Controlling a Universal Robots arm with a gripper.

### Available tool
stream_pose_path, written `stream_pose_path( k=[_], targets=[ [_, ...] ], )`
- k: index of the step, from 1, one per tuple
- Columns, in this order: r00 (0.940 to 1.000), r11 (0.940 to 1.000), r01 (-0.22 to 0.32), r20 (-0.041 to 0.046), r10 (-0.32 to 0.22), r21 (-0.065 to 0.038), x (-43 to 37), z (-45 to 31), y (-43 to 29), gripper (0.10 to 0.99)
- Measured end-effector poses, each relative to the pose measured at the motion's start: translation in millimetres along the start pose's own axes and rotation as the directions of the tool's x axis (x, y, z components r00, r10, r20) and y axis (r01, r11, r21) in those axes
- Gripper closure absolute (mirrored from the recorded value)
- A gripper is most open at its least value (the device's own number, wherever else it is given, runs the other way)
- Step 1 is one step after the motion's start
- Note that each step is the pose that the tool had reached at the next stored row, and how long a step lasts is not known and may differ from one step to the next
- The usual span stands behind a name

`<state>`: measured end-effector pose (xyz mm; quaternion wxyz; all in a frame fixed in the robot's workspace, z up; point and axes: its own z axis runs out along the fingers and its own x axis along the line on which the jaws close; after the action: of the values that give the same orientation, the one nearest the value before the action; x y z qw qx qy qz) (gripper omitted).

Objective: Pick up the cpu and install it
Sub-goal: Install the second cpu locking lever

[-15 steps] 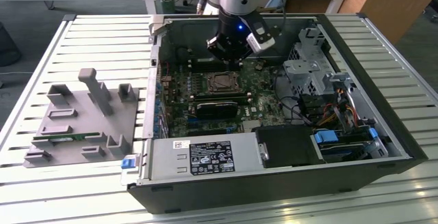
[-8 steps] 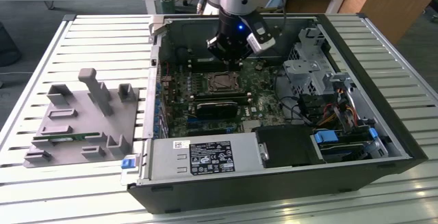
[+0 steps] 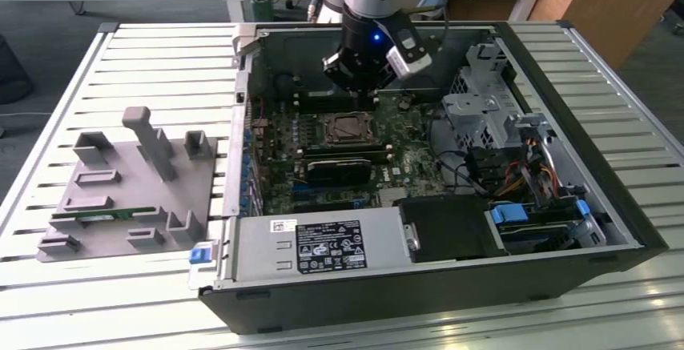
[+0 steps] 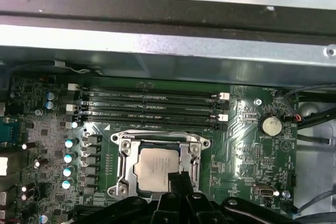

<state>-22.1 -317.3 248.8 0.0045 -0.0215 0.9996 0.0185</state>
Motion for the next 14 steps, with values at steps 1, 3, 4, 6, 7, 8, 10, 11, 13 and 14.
stream_pose_path(
  k=[1, 3, 4, 6, 7, 8, 10, 11, 13, 14],
  targets=[
    [1.0, 1.0, 0.0, 0.0, 0.0, 0.0, 0.0, -0.1, -0.5, 0.98],
    [1.0, 1.0, 0.0, 0.0, 0.0, 0.0, 0.1, -0.1, -2.3, 0.98],
    [1.0, 1.0, 0.0, -0.0001, 0.0, 0.0, 0.2, -0.2, -3.8, 0.98],
    [1.0, 1.0, 0.0, -0.0001, 0.0, 0.0, 0.3, -0.3, -6.9, 0.98],
    [1.0, 1.0, 0.0, -0.0001, 0.0, 0.0, 0.4, -0.4, -8.3, 0.98],
    [1.0, 1.0, 0.0, -0.0001, 0.0, 0.0, 0.5, -0.4, -9.7, 0.98],
    [1.0, 1.0, 0.0, 0.0, 0.0, 0.0, 0.6, -0.5, -12.3, 0.98],
    [1.0, 1.0, 0.0, 0.0, 0.0, 0.0, 0.6, -0.5, -13.5, 0.98],
    [1.0, 1.0, 0.0, -0.0001, 0.0, 0.0, 0.7, -0.7, -15.6, 0.98],
    [1.0, 1.0, 0.0, -0.0001, 0.0, 0.0, 0.8, -0.7, -16.3, 0.98]
  ],
)
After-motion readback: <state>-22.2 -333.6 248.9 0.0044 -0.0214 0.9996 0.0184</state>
